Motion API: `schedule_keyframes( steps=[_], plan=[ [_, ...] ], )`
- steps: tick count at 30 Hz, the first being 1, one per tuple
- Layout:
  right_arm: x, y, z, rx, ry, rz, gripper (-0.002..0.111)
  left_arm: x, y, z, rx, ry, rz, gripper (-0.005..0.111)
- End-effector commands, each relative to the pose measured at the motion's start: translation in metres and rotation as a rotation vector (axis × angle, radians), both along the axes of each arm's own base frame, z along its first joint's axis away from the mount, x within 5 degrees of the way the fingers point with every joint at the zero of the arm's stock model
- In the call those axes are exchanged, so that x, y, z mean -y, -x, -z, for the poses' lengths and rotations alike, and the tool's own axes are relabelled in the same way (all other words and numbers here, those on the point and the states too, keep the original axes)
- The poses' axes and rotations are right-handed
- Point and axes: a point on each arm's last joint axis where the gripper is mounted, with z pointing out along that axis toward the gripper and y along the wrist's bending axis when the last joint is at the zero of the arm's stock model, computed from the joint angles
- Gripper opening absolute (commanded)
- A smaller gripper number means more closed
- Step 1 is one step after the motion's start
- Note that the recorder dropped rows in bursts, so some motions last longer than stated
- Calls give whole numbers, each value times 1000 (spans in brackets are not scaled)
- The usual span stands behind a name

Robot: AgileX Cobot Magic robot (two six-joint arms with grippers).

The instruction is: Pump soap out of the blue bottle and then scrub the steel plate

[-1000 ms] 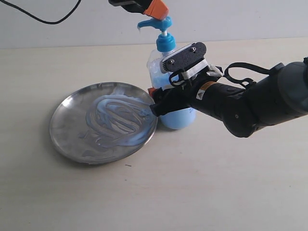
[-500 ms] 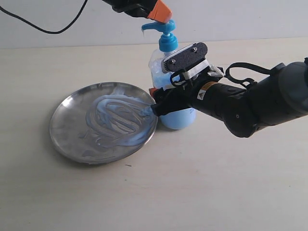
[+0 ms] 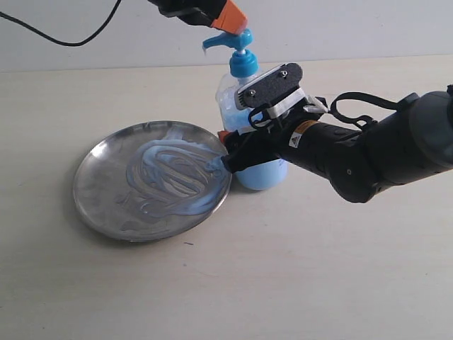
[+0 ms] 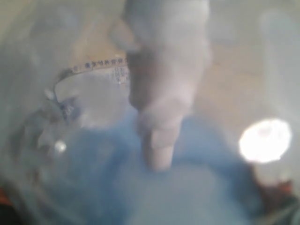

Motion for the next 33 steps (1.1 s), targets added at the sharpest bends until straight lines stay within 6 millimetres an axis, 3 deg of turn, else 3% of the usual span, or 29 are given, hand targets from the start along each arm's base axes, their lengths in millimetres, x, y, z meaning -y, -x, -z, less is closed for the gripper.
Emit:
schedule_keyframes(
  steps=[1, 16, 33],
  plan=[
    [-5, 0, -3, 41, 40, -66, 0, -3, 12, 25, -55, -163, 103, 0],
    [-5, 0, -2, 40, 42, -67, 0, -33, 17, -27, 64, -104, 19, 0],
    [-5, 0, -3, 43, 38, -63, 0, -42, 35, -66, 153, -47, -5, 0]
  ],
)
